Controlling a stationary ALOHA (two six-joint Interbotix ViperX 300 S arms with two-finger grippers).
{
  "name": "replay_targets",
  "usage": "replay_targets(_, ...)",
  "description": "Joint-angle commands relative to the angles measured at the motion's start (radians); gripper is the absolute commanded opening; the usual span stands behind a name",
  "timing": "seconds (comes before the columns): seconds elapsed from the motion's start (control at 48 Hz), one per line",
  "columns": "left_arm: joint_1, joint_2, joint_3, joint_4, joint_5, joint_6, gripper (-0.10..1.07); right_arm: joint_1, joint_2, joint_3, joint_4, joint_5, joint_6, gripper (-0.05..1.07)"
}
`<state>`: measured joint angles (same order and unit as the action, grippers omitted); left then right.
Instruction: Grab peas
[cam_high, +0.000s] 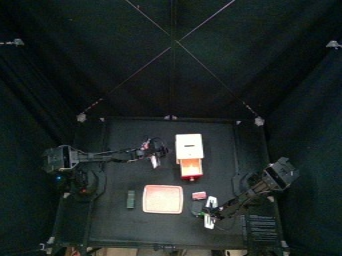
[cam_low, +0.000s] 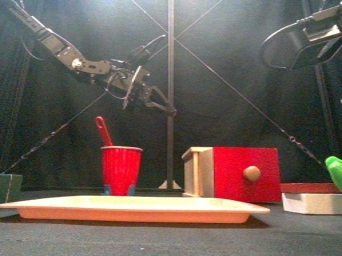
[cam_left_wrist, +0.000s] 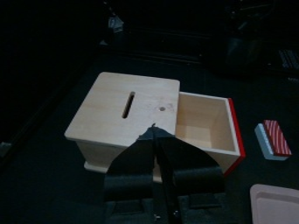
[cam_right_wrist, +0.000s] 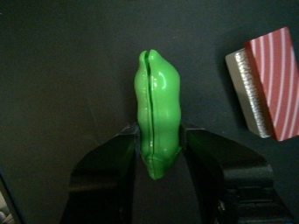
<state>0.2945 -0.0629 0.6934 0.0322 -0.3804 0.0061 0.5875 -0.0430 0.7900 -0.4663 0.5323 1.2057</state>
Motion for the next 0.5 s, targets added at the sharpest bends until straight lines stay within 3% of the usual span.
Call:
replay_targets(0.0, 0.002, -0.005, -0.011, 0.000, -0.005, 0.000, 0.37, -0.009, -0.048, -0.009, -0.005, 0.011, -0.002, 0.71)
replay_targets(0.479, 0.002, -0.005, -0.012, -0.008, -0.005, 0.000, 0.37, -0.031, -0.061, -0.037, -0.012, 0.017, 0.000, 0.71)
